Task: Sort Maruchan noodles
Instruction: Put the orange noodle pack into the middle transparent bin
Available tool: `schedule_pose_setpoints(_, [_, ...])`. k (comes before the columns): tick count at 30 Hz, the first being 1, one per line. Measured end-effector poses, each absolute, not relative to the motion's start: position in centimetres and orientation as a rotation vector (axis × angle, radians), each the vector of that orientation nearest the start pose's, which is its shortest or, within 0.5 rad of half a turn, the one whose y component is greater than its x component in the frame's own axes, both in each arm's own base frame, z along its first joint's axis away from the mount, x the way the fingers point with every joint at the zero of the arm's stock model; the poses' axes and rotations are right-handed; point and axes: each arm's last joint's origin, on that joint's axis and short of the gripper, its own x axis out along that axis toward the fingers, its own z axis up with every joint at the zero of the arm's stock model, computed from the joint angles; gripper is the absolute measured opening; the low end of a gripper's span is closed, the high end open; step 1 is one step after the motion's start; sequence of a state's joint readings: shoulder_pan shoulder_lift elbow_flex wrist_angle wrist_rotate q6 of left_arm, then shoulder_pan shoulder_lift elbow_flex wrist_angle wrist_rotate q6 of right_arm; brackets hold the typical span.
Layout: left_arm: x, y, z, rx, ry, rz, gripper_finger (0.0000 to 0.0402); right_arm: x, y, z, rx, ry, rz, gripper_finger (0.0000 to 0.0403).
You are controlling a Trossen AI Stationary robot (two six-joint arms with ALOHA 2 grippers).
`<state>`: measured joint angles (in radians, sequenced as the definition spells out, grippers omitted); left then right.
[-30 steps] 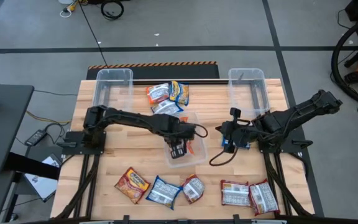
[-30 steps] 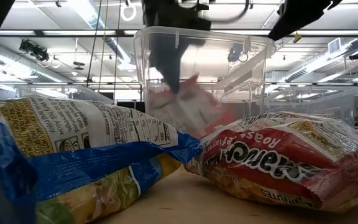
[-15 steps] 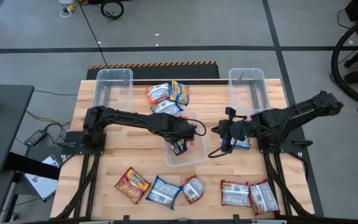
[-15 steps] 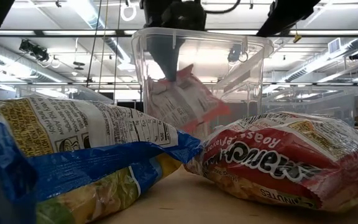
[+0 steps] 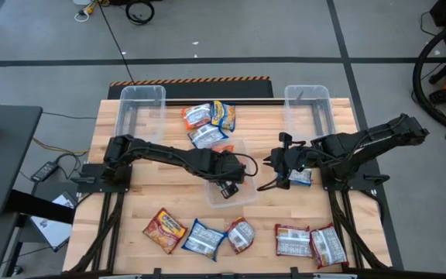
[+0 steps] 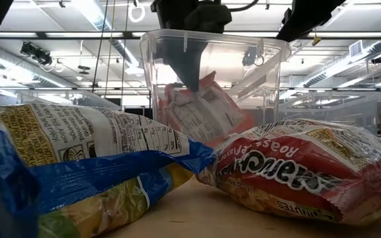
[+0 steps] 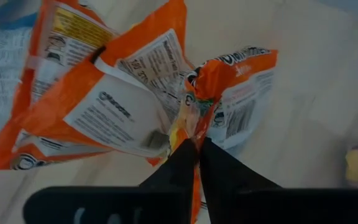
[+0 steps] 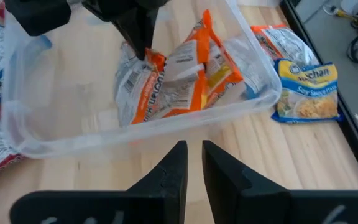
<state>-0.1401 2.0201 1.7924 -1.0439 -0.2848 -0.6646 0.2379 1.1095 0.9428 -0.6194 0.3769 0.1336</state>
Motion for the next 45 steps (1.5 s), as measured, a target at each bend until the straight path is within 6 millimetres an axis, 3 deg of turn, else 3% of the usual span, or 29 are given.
schedule_pose_setpoints(4, [41.2,-5.5,25.3,-0.308,1.131,0.517,0.0046,21.8,4.3,30.5,-0.093,0.707,-0.164,0.0057])
schedule_pose_setpoints(15, [41.6,-5.8,25.8,-0.319,1.127,0.415,0.0110,21.5,4.7,38.0,-0.005,0.495,-0.148,0.0058])
schedule_pose_setpoints(19, [41.4,-5.2,28.7,-0.302,1.069,0.379,0.0127,21.2,4.8,40.0,0.051,0.431,-0.145,0.0058])
schedule_pose_setpoints(23, [40.5,-3.8,32.3,-0.323,1.013,0.366,0.0141,21.1,4.8,40.6,0.064,0.405,-0.168,0.0058])
schedule_pose_setpoints(27, [38.2,-0.6,35.9,-0.320,1.000,0.394,0.0152,21.2,4.6,40.6,0.051,0.401,-0.170,0.0056])
schedule_pose_setpoints(33, [33.7,6.2,39.7,-0.405,0.917,0.596,0.0161,21.5,3.9,40.5,-0.029,0.400,-0.182,0.0055])
schedule_pose_setpoints(39, [32.0,12.5,40.8,-0.503,0.759,0.794,0.0161,22.2,2.1,41.4,-0.050,0.319,-0.061,0.0044])
schedule_pose_setpoints(45, [31.2,17.0,41.9,-0.599,0.525,0.930,0.0161,22.0,-0.5,42.6,-0.178,0.219,-0.029,0.0013])
